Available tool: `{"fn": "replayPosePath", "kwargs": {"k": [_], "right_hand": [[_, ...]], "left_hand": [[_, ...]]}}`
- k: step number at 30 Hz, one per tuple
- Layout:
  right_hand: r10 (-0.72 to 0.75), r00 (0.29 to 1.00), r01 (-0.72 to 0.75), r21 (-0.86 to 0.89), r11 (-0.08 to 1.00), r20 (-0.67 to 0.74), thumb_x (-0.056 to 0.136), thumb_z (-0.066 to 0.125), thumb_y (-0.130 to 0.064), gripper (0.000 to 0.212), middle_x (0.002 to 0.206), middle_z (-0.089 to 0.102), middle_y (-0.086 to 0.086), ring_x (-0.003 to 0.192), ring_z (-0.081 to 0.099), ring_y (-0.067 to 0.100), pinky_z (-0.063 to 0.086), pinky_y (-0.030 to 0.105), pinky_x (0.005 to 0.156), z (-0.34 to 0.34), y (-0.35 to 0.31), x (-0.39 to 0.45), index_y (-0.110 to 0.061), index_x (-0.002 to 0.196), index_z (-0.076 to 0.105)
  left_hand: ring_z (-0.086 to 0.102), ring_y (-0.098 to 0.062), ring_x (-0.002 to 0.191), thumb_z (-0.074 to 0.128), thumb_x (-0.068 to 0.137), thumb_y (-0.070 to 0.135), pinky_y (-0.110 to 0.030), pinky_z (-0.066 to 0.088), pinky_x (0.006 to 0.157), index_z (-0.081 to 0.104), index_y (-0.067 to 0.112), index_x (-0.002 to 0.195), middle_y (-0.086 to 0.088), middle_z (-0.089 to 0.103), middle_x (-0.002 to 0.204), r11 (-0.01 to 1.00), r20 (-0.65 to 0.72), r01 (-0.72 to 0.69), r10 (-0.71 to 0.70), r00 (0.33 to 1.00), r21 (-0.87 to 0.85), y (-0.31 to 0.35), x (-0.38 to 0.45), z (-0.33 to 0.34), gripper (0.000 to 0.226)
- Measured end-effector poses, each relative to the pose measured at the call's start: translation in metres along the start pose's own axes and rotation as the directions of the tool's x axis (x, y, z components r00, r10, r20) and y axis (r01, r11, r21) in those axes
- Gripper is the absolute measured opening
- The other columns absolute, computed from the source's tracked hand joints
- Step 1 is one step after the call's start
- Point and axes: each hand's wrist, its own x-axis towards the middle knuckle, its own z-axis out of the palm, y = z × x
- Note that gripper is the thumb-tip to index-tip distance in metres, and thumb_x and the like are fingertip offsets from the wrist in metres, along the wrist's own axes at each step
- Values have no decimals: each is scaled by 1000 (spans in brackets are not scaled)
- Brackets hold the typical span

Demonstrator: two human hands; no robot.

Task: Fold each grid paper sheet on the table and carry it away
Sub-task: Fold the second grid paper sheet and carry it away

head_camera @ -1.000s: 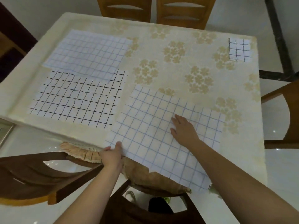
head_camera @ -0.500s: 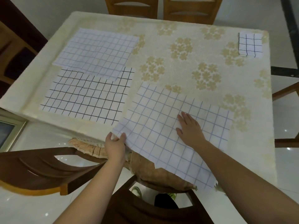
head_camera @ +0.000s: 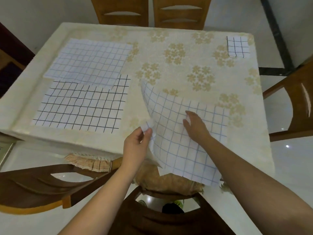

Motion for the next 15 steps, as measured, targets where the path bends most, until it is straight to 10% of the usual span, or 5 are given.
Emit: {"fn": "replayPosePath", "kwargs": {"k": [6,11,15], "right_hand": [[286,951,-282,716,639,119,101,34,-49,43,120,64,4,100,62,15,45,32,87,-53,-51,-30,-18,115,61],[393,912,-389,544,743,116,80,43,-78,78,127,61,7,107,59,23,49,39,90,-80,-55,-52,-14,120,62],[336,937,-307,238,922,-91,92,54,-52,63,123,61,21,113,57,34,45,39,92,-82,-23,-68,5,118,61]], "left_hand": [[63,8,82,55,96,34,-13,49,69,69,34,100,23,69,85,978,248,-188,161,955,86,12,-14,38,13],[61,3,80,49,98,43,-11,42,63,64,37,97,18,68,85,920,486,-347,224,845,180,12,-26,70,16],[59,-2,106,49,99,37,-3,40,81,64,31,123,13,67,120,869,602,-447,243,761,213,5,-34,91,29]]}}
